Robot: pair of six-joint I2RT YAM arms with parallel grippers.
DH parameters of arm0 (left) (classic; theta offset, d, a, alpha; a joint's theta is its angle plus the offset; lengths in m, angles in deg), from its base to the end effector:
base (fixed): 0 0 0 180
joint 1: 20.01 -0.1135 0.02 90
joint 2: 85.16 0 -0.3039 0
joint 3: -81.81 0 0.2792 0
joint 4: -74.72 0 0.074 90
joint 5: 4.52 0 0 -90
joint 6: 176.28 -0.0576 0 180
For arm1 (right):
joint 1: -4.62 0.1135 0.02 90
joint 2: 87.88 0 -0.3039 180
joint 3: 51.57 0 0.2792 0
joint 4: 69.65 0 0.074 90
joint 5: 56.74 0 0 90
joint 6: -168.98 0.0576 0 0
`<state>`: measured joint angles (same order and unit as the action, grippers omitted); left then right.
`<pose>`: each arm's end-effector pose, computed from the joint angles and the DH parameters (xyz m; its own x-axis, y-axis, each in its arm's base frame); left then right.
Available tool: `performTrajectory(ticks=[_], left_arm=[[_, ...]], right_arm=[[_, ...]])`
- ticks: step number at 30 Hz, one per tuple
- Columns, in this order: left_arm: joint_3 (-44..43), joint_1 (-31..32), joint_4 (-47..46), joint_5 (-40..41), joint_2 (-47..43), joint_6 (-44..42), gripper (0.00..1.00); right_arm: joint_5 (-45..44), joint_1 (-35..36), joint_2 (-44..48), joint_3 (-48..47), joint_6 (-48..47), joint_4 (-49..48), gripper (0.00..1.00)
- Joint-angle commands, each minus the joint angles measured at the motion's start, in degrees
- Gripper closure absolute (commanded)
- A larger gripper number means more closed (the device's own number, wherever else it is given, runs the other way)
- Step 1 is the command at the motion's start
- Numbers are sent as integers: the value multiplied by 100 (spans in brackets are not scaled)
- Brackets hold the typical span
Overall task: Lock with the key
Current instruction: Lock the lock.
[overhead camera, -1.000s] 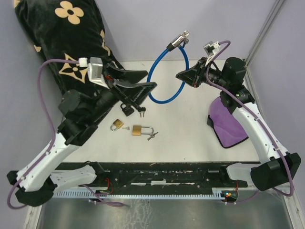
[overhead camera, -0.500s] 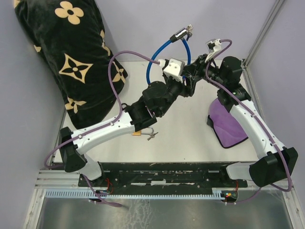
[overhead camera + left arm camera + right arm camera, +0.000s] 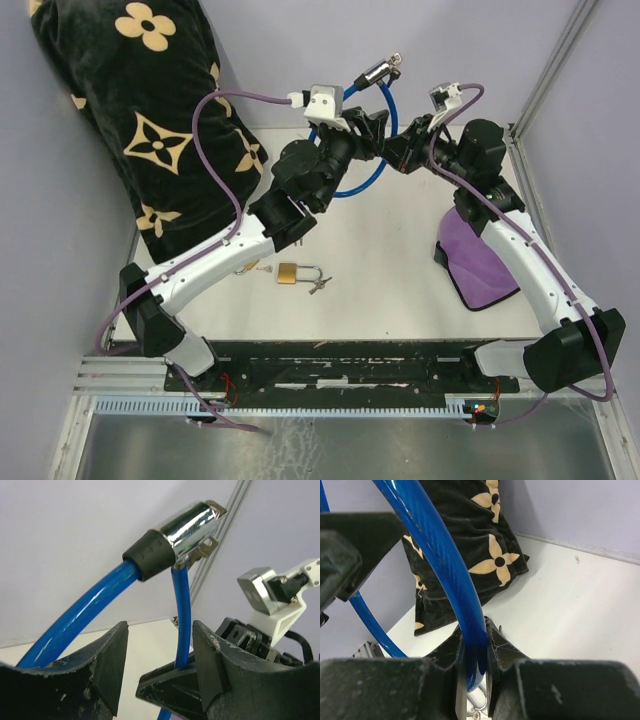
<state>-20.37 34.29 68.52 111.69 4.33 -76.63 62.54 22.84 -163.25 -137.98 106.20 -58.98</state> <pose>0.2591 -0.3170 0.5194 0.1050 -0.4038 -0.9088 0.5095 0.8066 -0.2996 0.3156 0.1335 0.4618 -0.3318 0.3108 -0.8907 -0.6584 0.5999 0.4546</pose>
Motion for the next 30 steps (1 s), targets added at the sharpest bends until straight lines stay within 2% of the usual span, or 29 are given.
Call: performTrajectory(ticks=[1, 10, 18, 25, 28, 30], left_arm=[[-419, -52, -438, -399, 193, 437, 39], [-761, -53, -461, -136, 600, 477, 39], [-1250, -63, -336, -58, 1003, 450, 57], [-1399, -172, -179, -398, 1093, 403, 95], [-1368, -231, -105, -628, 1026, 299, 97], [-1310, -290, -40, -762, 958, 288, 97]], right_arm=[[-100, 57, 273, -64, -13, -472, 98], [-125, 94, 279, -79, -65, -447, 98], [-166, 144, 312, -29, -183, -403, 98], [-123, 153, 374, -10, -284, -318, 97], [-6, 153, 400, -11, -420, -226, 91], [19, 149, 428, -51, -529, -72, 76]])
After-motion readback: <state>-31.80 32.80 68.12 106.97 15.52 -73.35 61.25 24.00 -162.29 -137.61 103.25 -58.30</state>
